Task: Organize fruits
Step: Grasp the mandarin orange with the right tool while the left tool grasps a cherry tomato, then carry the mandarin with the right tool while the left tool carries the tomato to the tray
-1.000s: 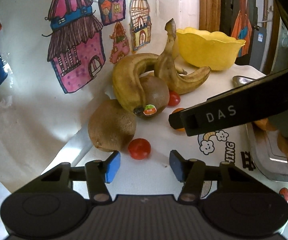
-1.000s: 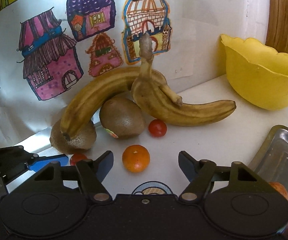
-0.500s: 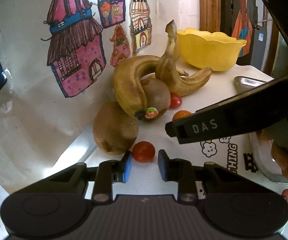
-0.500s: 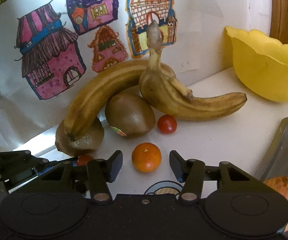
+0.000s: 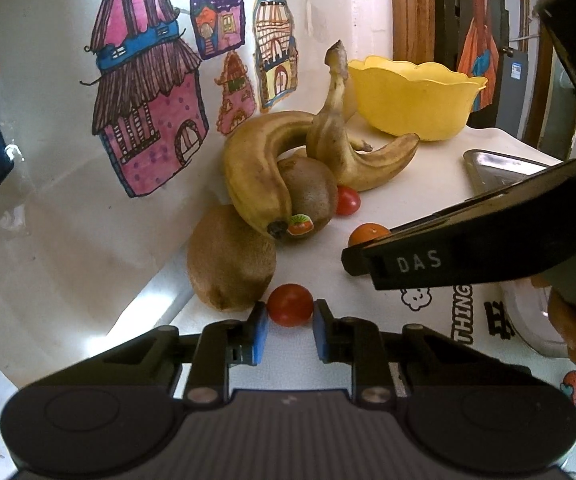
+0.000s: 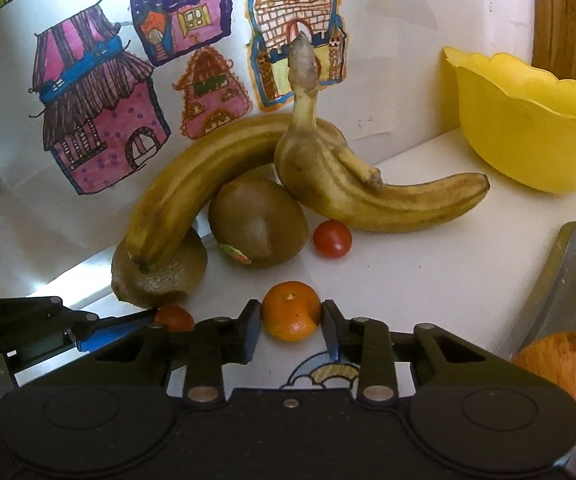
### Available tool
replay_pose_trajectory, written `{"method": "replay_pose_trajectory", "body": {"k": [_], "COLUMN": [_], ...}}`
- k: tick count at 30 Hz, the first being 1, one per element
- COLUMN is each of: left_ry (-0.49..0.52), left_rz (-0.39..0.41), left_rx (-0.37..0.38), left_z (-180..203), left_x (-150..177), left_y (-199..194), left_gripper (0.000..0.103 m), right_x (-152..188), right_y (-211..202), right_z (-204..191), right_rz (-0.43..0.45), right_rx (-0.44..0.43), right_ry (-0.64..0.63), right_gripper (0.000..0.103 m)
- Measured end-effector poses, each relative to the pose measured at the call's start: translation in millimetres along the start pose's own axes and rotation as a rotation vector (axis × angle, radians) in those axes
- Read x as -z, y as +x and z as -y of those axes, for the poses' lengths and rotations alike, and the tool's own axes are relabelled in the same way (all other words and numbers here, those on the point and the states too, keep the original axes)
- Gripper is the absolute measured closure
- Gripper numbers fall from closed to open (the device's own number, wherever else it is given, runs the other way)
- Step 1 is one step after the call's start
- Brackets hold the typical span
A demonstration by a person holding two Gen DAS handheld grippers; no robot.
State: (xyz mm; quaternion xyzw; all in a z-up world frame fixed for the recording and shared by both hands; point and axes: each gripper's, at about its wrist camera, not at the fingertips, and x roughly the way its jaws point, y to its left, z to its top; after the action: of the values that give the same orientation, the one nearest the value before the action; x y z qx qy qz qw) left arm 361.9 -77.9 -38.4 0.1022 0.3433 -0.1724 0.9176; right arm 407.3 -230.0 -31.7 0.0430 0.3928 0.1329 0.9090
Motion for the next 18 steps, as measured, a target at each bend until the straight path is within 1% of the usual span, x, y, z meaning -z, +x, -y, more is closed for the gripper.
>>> {"method": "replay_pose_trajectory", "body": {"k": [6, 10, 18], "left_ry": [0.006, 0.023, 0.068], "left_rz": [-0.005, 0.007, 0.040], "left_rx": [0.006, 0.021, 0.078], "left_z": [1.3, 4.7, 22.3], "left_x": [1.5, 2.3, -1.5], "left_y": [-5.7, -11.9, -29.7], "left_gripper": [0.077, 0.077, 0.077], "right_x": [10.8, 19.4, 37.9], "right_y": [-13.7, -28.4, -73.9], "right_z": [0.5, -1.1, 7.6], "right_rz": [0.015, 0.034, 0.083], "right_rx": [0.015, 0.034, 0.094], "right_ry": [0.026, 0.044, 0.099], "right_gripper": [0.069, 0.069, 0.068]}}
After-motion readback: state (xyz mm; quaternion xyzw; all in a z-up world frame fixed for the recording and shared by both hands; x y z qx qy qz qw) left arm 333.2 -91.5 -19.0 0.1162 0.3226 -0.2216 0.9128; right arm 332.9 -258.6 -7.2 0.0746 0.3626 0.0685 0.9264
